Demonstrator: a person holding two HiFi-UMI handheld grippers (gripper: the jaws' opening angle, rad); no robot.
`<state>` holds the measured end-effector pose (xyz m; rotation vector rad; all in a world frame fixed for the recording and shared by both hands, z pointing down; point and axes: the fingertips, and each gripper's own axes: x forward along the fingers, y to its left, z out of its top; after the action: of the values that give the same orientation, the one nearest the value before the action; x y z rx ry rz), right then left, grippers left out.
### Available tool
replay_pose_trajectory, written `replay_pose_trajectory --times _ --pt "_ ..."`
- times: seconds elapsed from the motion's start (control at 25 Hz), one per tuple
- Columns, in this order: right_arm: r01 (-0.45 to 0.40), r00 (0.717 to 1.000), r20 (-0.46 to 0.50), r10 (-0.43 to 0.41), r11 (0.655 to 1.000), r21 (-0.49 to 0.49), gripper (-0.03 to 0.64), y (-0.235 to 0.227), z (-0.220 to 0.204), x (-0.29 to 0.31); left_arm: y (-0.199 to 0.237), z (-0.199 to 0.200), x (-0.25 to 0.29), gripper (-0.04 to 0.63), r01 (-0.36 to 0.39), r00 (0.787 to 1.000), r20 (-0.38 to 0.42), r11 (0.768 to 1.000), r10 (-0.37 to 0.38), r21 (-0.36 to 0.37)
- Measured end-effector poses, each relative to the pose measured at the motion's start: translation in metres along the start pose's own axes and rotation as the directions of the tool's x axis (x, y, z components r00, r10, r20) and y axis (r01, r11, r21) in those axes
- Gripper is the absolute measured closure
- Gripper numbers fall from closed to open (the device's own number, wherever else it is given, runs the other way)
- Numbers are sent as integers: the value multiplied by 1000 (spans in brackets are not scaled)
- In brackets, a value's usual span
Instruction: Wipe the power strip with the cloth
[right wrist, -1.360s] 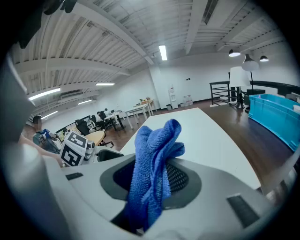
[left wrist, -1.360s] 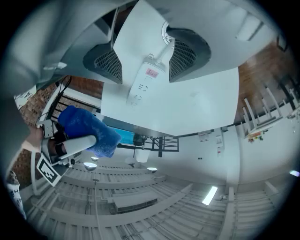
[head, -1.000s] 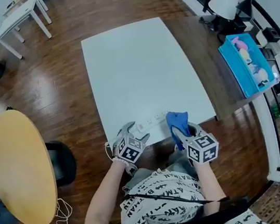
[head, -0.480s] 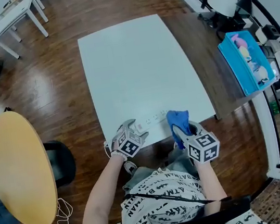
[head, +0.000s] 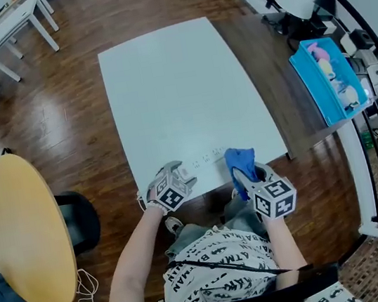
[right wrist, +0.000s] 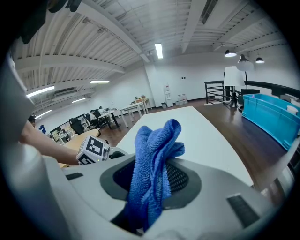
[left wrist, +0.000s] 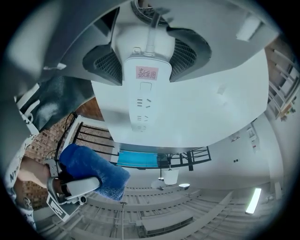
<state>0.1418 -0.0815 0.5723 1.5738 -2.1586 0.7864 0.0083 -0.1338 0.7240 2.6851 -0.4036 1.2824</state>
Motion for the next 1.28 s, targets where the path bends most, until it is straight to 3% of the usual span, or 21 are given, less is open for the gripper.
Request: replay_pose_trajectory --times 0.24,0.44,0.6,0.72,1.0,1.28 --pt "19 1000 -19 -19 1000 -11 482 -9 -6 -4 -3 0 -1 313 -19 999 29 1000 19 12" --pt "5 998 -64 -10 997 -72 482 -16 -10 0 -5 11 -16 310 -68 991 111 998 68 -10" --pt "-24 997 -76 13 990 -141 482 -21 2 4 -7 26 -50 310 -147 978 152 989 143 16" --pt "-56 997 -71 42 976 -209 482 -19 21 8 -2 34 -82 310 -219 962 165 976 217 -8" --pt "-152 988 -101 120 882 -445 482 -4 78 16 9 66 -138 311 -360 920 153 932 360 -29" --pt "-152 988 -128 90 754 -639 482 13 114 33 6 92 -158 311 -440 888 147 898 435 5"
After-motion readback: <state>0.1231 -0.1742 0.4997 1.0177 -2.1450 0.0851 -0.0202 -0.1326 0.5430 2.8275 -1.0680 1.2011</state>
